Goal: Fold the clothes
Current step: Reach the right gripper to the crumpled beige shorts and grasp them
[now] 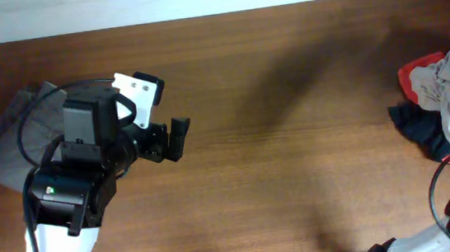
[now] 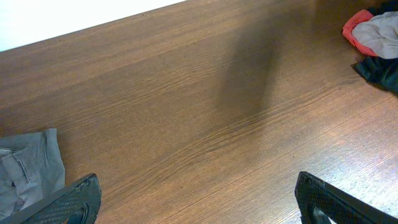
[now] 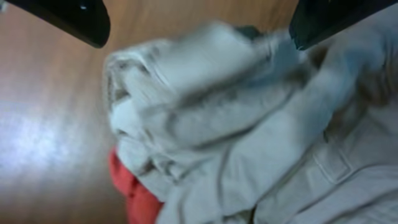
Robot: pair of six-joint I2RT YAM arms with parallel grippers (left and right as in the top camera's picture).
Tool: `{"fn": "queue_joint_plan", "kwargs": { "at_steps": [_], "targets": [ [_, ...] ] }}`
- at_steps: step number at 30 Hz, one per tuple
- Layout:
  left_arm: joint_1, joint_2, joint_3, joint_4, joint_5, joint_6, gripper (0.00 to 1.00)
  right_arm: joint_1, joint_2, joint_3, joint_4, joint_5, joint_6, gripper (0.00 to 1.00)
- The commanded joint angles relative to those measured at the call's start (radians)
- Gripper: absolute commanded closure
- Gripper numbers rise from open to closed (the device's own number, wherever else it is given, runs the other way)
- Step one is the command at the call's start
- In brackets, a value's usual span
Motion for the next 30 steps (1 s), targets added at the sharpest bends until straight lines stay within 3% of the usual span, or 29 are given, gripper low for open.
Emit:
{"fn": "queue_joint_plan", "kwargs": {
  "at_steps": [1, 2, 3, 5, 6, 7, 8, 14, 19, 24, 30],
  "targets": [
    [0.003, 0.015, 0.006, 0.002, 0.003, -0.010, 0.01, 0.006, 0.055, 0.019, 0.040, -0.030, 0.017, 0.09],
    [0.003, 0.019, 0.006, 0.002, 0.003, -0.010, 0.00, 0.006, 0.063, 0.019, 0.053, -0.031, 0.017, 0.11],
    [0.003, 0.023, 0.006, 0.002, 0.003, -0.010, 0.01, 0.006, 0.069, 0.019, 0.065, -0.031, 0.014, 0.22],
    [0.003, 0.032, 0.006, 0.002, 0.003, -0.010, 0.00, 0.006, 0.072, 0.019, 0.083, -0.048, -0.023, 0.52],
    [0.003, 0.036, 0.006, 0.002, 0.003, -0.010, 0.01, 0.006, 0.071, 0.019, 0.091, -0.071, -0.043, 0.75],
    [0.003, 0.039, 0.006, 0.002, 0.003, -0.010, 0.00, 0.006, 0.064, 0.020, 0.093, -0.103, -0.048, 0.88],
    [0.003, 0.043, 0.006, 0.002, 0.004, -0.010, 0.01, 0.006, 0.056, 0.023, 0.093, -0.142, -0.047, 0.95],
    [0.003, 0.056, 0.006, 0.002, 0.003, -0.010, 0.01, 0.045, -0.079, 0.124, 0.101, -0.564, -0.111, 0.96],
    [0.003, 0.056, 0.006, 0.002, 0.003, -0.010, 0.01, 0.189, -0.243, 0.334, 0.112, -0.864, -0.178, 0.96],
    [0.003, 0.056, 0.006, 0.003, 0.003, -0.009, 0.01, 0.451, -0.352, 0.498, 0.130, -0.844, -0.183, 0.96],
    [0.003, 0.055, 0.006, 0.001, -0.010, -0.010, 0.01, 0.681, -0.408, 0.528, 0.111, -0.623, -0.192, 0.96]
  ]
}}
